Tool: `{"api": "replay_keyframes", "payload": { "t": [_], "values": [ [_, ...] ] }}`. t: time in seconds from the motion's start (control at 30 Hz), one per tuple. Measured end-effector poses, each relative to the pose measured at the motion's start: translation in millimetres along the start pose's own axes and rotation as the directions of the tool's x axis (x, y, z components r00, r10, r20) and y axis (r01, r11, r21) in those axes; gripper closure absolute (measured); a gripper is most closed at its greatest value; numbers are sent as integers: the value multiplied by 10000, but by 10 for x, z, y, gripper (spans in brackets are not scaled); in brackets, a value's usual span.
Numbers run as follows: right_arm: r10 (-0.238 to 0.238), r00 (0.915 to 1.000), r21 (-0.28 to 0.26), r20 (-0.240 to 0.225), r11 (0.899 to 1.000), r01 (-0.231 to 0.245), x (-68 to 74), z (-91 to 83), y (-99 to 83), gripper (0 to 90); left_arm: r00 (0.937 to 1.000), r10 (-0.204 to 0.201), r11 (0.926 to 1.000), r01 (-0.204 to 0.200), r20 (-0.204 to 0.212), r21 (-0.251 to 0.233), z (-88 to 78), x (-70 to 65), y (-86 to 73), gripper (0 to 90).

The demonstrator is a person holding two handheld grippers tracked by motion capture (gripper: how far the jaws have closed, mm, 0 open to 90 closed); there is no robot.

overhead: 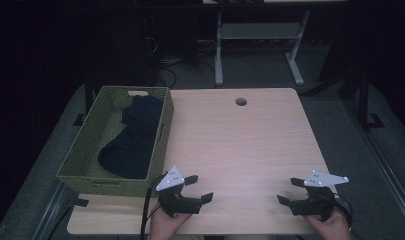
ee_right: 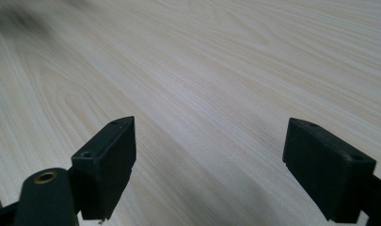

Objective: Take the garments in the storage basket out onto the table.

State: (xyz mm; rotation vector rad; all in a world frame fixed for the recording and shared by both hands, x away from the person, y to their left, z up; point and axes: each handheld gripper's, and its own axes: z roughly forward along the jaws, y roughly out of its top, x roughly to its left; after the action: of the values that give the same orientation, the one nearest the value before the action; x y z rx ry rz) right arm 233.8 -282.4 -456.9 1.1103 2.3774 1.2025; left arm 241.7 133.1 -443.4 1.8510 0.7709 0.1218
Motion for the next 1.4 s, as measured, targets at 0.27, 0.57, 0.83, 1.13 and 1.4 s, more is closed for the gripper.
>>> {"api": "replay_keyframes", "payload": {
  "t": [0.27, 0.57, 0.83, 1.13, 1.4],
  "values": [
    [-52, 10000, -7, -7, 10000, 52, 12, -1, 0, 175, 10000, 20, 9999, -19, 43, -125, -33, -11, 23, 177],
    [14, 10000, -122, 3, 9999, -14, 12, -22, 8, 174, 9991, 338, 9990, -330, 265, -316, -142, -89, 192, 179],
    [32, 10000, -138, 10, 9999, -31, 13, -9, 47, 174, 9977, 481, 9972, -451, 488, -604, -357, -72, 451, 180],
    [80, 10000, -183, 22, 9998, -79, 4, -12, 55, 173, 9981, 291, 9974, -253, 545, -677, -582, 100, 664, 181],
    [133, 9999, -207, 39, 9997, -132, -6, -22, 57, 173, 9990, 129, 9978, -102, 423, -654, -757, 274, 821, 182]
  ]
}}
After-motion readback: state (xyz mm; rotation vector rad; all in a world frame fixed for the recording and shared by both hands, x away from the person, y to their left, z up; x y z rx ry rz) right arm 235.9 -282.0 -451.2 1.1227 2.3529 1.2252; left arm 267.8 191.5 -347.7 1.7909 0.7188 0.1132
